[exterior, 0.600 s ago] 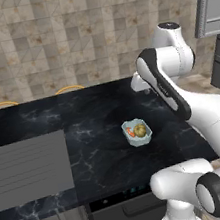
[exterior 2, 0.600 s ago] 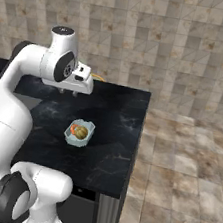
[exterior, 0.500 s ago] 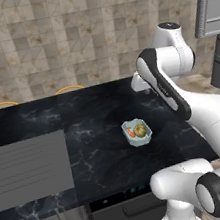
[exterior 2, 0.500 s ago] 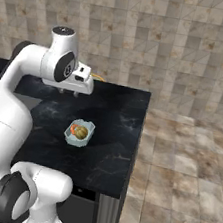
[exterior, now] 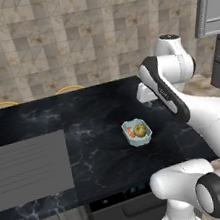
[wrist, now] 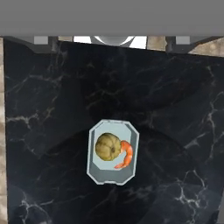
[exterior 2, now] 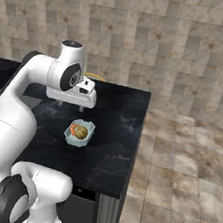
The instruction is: Place the tupperware on the second highest shelf of the fridge. Make space for the tupperware among the existing items by rearranging them on the shelves if needed. Close the fridge door when finished.
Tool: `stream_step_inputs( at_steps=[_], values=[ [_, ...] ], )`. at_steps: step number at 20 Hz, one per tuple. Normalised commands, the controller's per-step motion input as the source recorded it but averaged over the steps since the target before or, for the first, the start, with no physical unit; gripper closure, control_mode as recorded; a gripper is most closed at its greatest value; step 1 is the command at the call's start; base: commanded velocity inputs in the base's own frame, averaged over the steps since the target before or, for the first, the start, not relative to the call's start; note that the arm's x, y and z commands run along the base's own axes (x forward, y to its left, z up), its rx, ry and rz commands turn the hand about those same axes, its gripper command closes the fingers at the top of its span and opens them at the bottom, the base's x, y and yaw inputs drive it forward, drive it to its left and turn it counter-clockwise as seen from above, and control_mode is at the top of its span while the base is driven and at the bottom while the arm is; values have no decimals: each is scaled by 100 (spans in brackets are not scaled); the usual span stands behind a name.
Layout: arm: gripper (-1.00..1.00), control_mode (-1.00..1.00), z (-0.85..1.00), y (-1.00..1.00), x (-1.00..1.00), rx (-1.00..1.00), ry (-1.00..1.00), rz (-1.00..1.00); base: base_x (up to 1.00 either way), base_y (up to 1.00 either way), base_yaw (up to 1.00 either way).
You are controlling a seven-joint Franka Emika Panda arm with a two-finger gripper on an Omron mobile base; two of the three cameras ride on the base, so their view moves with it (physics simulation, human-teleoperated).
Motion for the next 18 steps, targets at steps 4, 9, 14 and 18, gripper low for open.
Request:
stream_step_inputs(
  at_steps=[4, 9, 14, 18],
  values=[
    [-100, -100, -74, -6, -8, 0, 12, -5, 0, 0, 0],
    [-100, -100, -46, -28, -3, 0, 0, -9, 0, 0, 0],
    [-100, -100, -52, -13, 4, 1, 2, -17, 0, 0, 0],
    [-100, -100, -45, 0, 38, 2, 8, -13, 0, 0, 0]
  ],
)
